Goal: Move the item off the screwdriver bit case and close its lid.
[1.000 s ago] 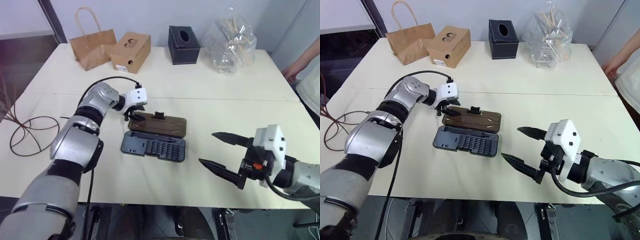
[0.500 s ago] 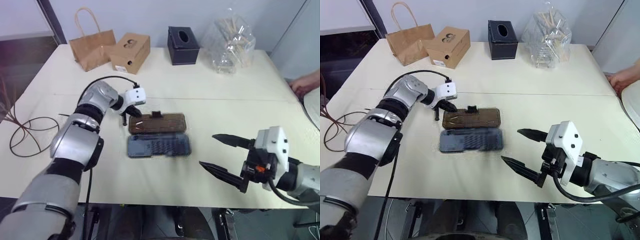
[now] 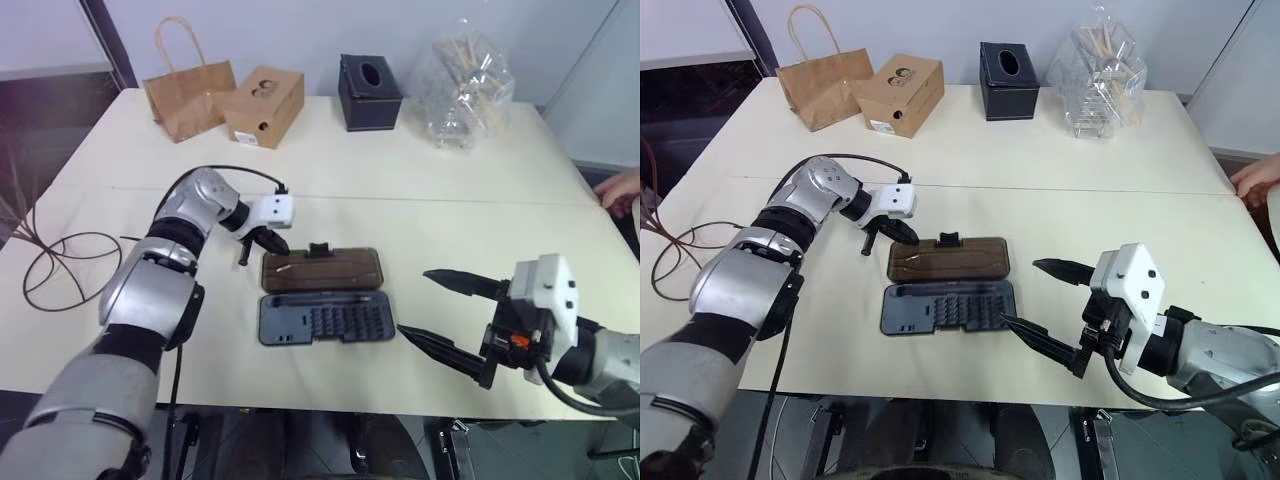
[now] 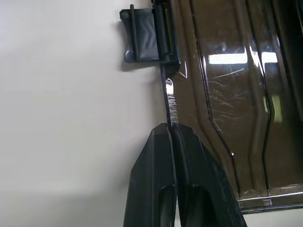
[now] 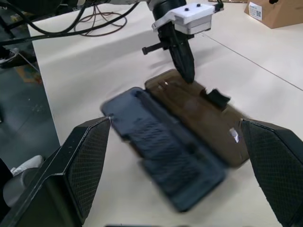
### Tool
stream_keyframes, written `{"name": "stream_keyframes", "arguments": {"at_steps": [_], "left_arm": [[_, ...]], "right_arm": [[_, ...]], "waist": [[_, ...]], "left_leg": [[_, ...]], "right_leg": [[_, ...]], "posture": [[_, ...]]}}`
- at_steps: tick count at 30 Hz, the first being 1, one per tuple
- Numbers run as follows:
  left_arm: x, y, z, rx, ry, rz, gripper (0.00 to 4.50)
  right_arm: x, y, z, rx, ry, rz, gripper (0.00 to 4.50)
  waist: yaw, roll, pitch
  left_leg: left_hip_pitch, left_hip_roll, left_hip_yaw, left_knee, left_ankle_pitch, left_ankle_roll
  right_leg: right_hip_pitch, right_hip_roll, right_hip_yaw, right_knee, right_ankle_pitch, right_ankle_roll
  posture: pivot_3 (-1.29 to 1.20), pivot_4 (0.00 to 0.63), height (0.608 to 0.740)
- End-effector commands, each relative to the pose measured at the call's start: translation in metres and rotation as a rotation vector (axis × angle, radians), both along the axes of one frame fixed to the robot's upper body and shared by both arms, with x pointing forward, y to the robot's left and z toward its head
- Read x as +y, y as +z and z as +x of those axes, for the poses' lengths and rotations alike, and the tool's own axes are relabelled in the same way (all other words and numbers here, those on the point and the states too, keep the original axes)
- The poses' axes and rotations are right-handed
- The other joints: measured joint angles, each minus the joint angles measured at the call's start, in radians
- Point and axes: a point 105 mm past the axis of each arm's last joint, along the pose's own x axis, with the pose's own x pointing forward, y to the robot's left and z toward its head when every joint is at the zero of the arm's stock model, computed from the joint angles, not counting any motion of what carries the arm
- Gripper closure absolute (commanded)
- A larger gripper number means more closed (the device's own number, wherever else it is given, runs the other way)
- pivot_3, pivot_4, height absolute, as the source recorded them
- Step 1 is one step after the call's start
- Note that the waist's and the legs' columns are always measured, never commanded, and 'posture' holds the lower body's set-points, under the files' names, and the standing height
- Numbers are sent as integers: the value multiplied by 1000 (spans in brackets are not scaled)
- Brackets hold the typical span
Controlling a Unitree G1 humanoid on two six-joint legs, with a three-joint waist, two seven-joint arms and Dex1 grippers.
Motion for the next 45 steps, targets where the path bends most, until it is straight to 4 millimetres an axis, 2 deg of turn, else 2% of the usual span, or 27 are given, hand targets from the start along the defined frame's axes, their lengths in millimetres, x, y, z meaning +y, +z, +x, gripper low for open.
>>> {"name": "stream_keyframes", "arguments": {"at_steps": [1, 7, 11, 14, 16, 18, 20, 21, 22, 24, 27, 31, 35, 38, 41, 42, 45], "left_arm": [[-3, -4, -9, 29, -80, 3, 4446], [6, 9, -2, -20, -11, -61, 4446], [14, 37, 3, -19, 80, -214, 4446], [22, 62, 2, -35, 128, -345, 3499], [26, 74, -5, -26, 143, -402, 2563], [31, 91, -24, 29, 146, -469, 1588], [33, 100, -48, 97, 131, -498, 1588], [34, 100, -67, 150, 110, -504, 1588], [35, 96, -89, 219, 93, -491, 1588], [38, 68, -128, 311, 53, -395, 1588], [46, 31, -154, 348, 51, -287, 1588], [42, 10, -161, 324, 99, -308, 1588], [32, 2, -140, 249, 187, -397, 1588], [28, 1, -132, 248, 218, -467, 2463], [28, -2, -137, 261, 192, -469, 4047], [29, -3, -139, 264, 186, -462, 4448], [31, -4, -140, 266, 182, -456, 4448]], "right_arm": [[1, 3, 1, -19, 23, -8, 0], [2, -1, 7, -8, 48, -8, 0], [3, -2, 14, -7, 80, -10, 0], [5, -4, 21, 0, 112, -18, 0], [5, -5, 24, 4, 127, -21, 0], [6, -6, 30, 10, 153, -24, 0], [7, -6, 34, 12, 173, -29, 0], [8, -7, 39, 13, 185, -35, 0], [10, -8, 45, 13, 199, -43, 0], [15, -12, 59, 16, 220, -78, 0], [22, -21, 79, 26, 230, -140, 0], [31, -31, 104, 34, 231, -191, 0], [38, -35, 121, 37, 229, -209, 0], [40, -35, 123, 36, 244, -209, 0], [41, -37, 125, 41, 250, -209, 0], [41, -39, 127, 46, 247, -212, 0], [40, -45, 135, 59, 229, -223, 0]], "waist": [[0, 0, 0], [-6, 0, 0], [-14, -1, 1], [-23, -1, 1], [-25, -1, 1], [-30, -1, 1], [-36, 0, 1], [-37, 0, 1], [-42, 0, 2], [-55, 3, 1], [-52, 5, 1], [-29, 5, 1], [-19, 5, 1], [-24, 4, 1], [-28, 4, 1], [-30, 5, 1], [-31, 5, 1]], "left_leg": [[0, 0, 0, 0, 0, 0], [0, 0, 0, 0, 0, 0], [0, 1, 0, 0, 0, 0], [-1, 3, 0, 0, 0, 0], [0, 4, -1, 0, 0, 0], [0, 4, -1, 0, 0, 0], [0, 6, -1, 0, 0, 0], [0, 6, -2, 0, 0, 0], [0, 6, -2, 0, 0, 0], [1, 7, -1, -1, 0, 0], [3, 6, 0, -2, 0, -1], [3, 6, -1, -1, 1, -1], [2, 4, 0, 0, 1, -1], [0, 4, -1, 0, 1, -1], [-1, 4, 0, -1, 1, -1], [-1, 4, 0, -1, 1, -1], [0, 4, 0, -1, 1, -1]], "right_leg": [[0, 0, 0, 0, 0, 0], [0, 0, 0, 0, 0, 0], [-1, 1, 0, 1, 0, 0], [-1, 2, 0, 1, 0, 0], [-1, 2, 0, 1, 0, 0], [-2, 2, 1, 2, 0, 0], [-3, 2, 2, 2, 0, 0], [-3, 2, 2, 3, 0, 0], [-3, 2, 2, 3, 0, 0], [-3, 2, 3, 2, 0, -1], [-2, 0, 4, 3, 0, -1], [-2, 1, 3, 2, -1, -3], [-1, -1, 2, 2, 0, -2], [-3, -1, 2, 2, 0, -1], [-5, -1, 2, 2, 0, -1], [-5, -1, 2, 2, 0, -1], [-6, 0, 2, 3, 0, -2]], "posture": [[0, 150, 737], [0, 150, 737], [0, 150, 737], [0, 150, 737], [0, 150, 737], [0, 150, 737], [0, 150, 737], [0, 150, 737], [0, 150, 737], [0, 150, 737], [0, 150, 737], [0, 150, 737], [0, 150, 737], [0, 150, 737], [0, 150, 737], [0, 150, 737], [0, 150, 737]]}}
